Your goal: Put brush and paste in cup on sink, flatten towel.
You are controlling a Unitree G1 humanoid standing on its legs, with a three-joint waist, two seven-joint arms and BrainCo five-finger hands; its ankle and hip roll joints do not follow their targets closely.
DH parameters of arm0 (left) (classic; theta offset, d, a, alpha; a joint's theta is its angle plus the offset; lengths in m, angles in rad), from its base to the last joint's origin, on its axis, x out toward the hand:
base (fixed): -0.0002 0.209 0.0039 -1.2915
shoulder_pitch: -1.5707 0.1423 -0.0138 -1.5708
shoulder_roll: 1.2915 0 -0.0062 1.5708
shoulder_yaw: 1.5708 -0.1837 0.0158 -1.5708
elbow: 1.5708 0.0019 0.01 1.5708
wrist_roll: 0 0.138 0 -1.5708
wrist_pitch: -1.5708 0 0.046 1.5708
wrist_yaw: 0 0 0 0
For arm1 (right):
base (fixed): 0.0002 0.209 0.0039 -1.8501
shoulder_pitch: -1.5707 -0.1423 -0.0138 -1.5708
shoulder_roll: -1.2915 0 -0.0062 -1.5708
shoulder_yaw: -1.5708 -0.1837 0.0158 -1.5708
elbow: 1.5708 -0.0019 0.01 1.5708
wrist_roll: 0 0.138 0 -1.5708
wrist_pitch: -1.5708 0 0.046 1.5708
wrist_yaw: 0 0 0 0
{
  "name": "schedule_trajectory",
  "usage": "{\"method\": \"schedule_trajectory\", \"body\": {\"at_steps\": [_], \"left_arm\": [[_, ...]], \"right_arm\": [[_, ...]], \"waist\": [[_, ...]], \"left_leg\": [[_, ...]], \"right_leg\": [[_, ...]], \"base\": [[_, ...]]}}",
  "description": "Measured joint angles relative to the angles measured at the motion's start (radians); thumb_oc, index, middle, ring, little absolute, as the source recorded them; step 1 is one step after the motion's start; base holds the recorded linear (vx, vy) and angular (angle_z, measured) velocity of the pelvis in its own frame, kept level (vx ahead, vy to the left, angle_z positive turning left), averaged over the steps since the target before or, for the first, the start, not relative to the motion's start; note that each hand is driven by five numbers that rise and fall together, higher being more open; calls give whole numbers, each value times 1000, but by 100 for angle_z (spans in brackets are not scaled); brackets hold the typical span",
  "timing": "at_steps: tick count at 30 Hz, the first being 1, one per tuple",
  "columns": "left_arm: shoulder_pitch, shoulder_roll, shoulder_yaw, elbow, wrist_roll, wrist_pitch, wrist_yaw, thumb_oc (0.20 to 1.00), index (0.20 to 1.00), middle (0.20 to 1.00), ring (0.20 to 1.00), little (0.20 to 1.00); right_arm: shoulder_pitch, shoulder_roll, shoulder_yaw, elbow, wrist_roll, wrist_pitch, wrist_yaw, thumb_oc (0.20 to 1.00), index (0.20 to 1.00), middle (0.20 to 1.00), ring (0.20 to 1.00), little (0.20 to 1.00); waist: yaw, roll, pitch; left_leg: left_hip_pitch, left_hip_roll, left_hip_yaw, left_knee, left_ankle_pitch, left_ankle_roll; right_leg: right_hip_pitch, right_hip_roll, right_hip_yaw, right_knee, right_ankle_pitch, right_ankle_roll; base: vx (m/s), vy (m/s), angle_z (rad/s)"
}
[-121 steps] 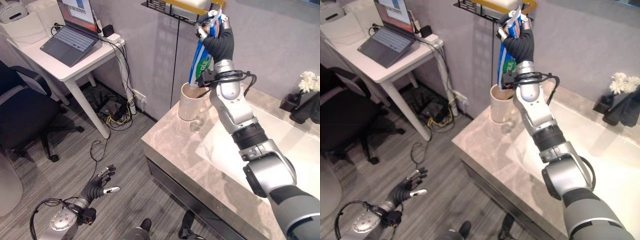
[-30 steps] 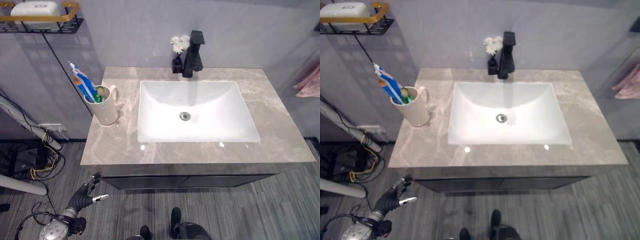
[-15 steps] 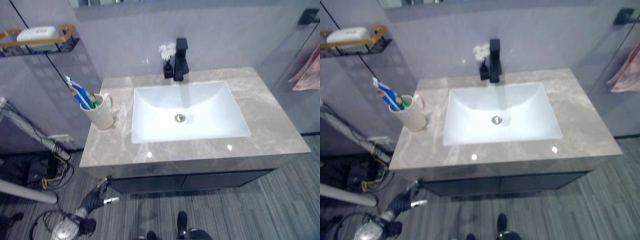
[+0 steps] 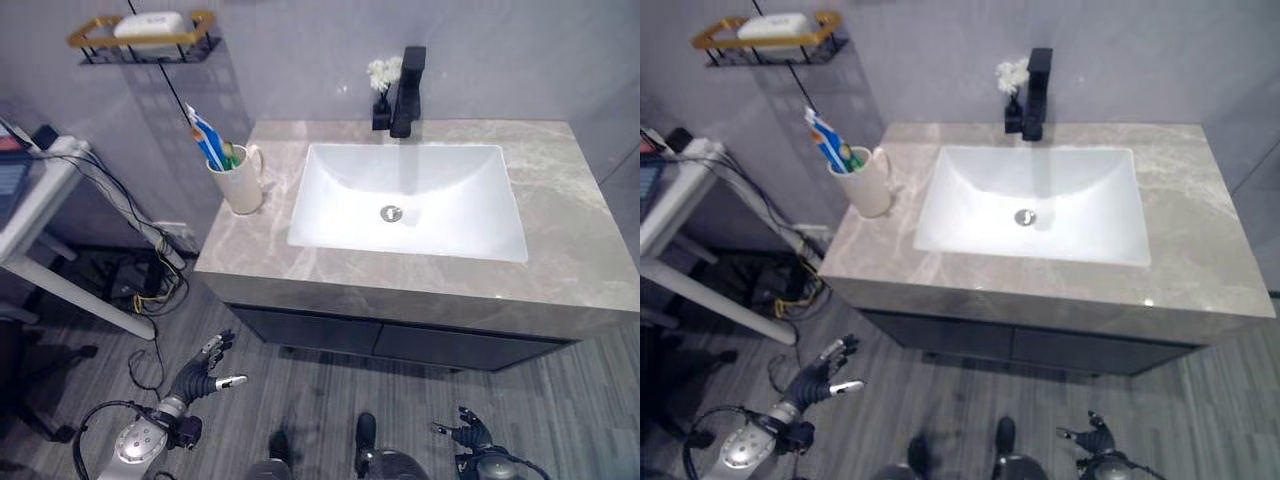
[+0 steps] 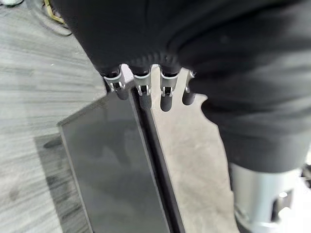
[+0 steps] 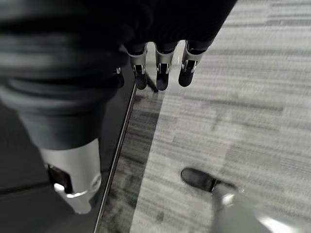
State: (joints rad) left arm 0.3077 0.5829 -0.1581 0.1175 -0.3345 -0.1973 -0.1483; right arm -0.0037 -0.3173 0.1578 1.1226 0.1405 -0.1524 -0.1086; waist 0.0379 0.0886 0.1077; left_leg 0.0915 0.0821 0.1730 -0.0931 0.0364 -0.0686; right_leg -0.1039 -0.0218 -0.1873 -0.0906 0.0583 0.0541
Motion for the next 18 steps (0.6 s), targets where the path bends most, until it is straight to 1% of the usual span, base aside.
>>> {"method": "schedule_trajectory", "body": {"at_steps": [1,2,3,4,5,6,7,9,11,12,14,15,16,17,18], "left_arm": [[-5,-3,4,-3,-1,-4,0,1000,1000,1000,1000,1000],[-16,-20,18,6,-2,-2,2,1000,1000,1000,1000,1000],[6,-19,47,-21,-11,-5,10,1000,1000,1000,1000,1000],[14,-19,56,-24,-12,-5,11,1000,1000,1000,1000,1000],[21,-20,66,-26,-18,-4,15,1000,1000,1000,1000,1000],[23,-18,67,-26,-20,-4,15,1000,1000,1000,1000,1000],[30,-9,70,-32,-22,-4,16,1000,1000,1000,1000,1000],[37,-3,73,-42,-22,-4,16,1000,1000,1000,1000,1000],[36,-3,75,-48,-27,-1,16,1000,1000,1000,1000,1000],[37,1,79,-77,-41,4,17,1000,1000,1000,1000,1000],[25,-3,118,-161,-76,4,18,1000,1000,1000,1000,1000],[23,-2,121,-169,-82,3,19,1000,1000,1000,1000,1000],[-10,-1,158,-209,-113,-10,27,501,501,501,501,501],[-15,0,177,-230,-126,-14,33,413,413,413,413,413],[-31,1,184,-242,-142,-18,39,200,200,200,200,200]], "right_arm": [[-1,-1,4,1,-2,2,2,1000,1000,1000,1000,1000],[4,6,14,5,-9,7,4,1000,1000,1000,1000,1000],[6,15,44,-4,-20,6,12,1000,1000,1000,1000,1000],[6,17,62,-10,-30,7,15,1000,1000,1000,1000,1000],[8,17,73,-11,-45,7,25,1000,1000,1000,1000,1000],[13,18,73,-16,-54,7,27,1000,1000,1000,1000,1000],[27,18,81,-21,-74,7,26,1000,1000,1000,1000,1000],[32,13,87,-23,-79,7,25,1000,1000,1000,1000,1000],[15,8,93,-31,-82,7,26,1000,1000,1000,1000,1000],[15,9,109,-33,-88,7,25,1000,1000,1000,1000,1000],[13,11,133,-42,-111,9,27,1000,1000,1000,1000,1000],[11,11,136,-42,-115,9,27,1000,1000,1000,1000,1000],[3,10,147,-46,-116,10,27,1000,1000,1000,1000,1000],[-1,10,147,-48,-116,10,27,1000,1000,1000,1000,1000],[0,9,146,-47,-117,10,26,1000,1000,1000,1000,1000]], "waist": [[-1,18,-8],[5,14,-11],[26,-3,-15],[41,-6,-18],[55,-9,-22],[57,-15,-25],[59,-33,-37],[59,-36,-40],[64,-28,-39],[65,-28,-38],[67,-20,-35],[67,-19,-35],[70,-8,-31],[69,-3,-29],[66,0,-29]], "left_leg": [[6,6,6,-1,-61,10],[11,0,14,0,-73,6],[6,-6,43,8,-85,26],[-3,-5,50,8,-89,33],[-9,-4,64,11,-90,37],[-10,-5,60,12,-90,36],[-8,-13,51,19,-87,32],[-8,-13,37,21,-86,31],[-13,-15,33,23,-86,31],[-23,-20,31,31,-86,31],[-39,-24,25,49,-86,30],[-41,-24,25,50,-86,30],[-43,-24,23,50,-87,29],[-44,-24,22,49,-88,29],[-51,-23,23,46,-89,27]], "right_leg": [[-4,12,-1,-2,61,-27],[-6,5,7,-5,75,-38],[-11,-8,7,-5,64,-24],[-14,-14,-9,8,62,-24],[-53,-27,-29,81,44,-24],[-64,-40,-37,125,31,-25],[-71,-60,-44,156,-1,-17],[-57,-57,-47,124,9,-18],[-19,-52,-47,52,49,-18],[-3,-52,-47,8,75,-20],[-6,-56,-48,-7,82,-18],[-6,-57,-48,-7,82,-18],[-7,-56,-49,-7,80,-14],[-9,-56,-49,-7,82,-13],[-14,-56,-49,-7,83,-12]], "base": [[55,83,-1],[54,66,-15],[54,66,-31],[63,70,-43],[25,29,-18],[49,41,-4],[25,13,17],[19,14,13],[0,0,0],[0,0,0],[14,1,4],[21,-4,5],[0,0,0],[0,0,0],[0,0,0]]}}
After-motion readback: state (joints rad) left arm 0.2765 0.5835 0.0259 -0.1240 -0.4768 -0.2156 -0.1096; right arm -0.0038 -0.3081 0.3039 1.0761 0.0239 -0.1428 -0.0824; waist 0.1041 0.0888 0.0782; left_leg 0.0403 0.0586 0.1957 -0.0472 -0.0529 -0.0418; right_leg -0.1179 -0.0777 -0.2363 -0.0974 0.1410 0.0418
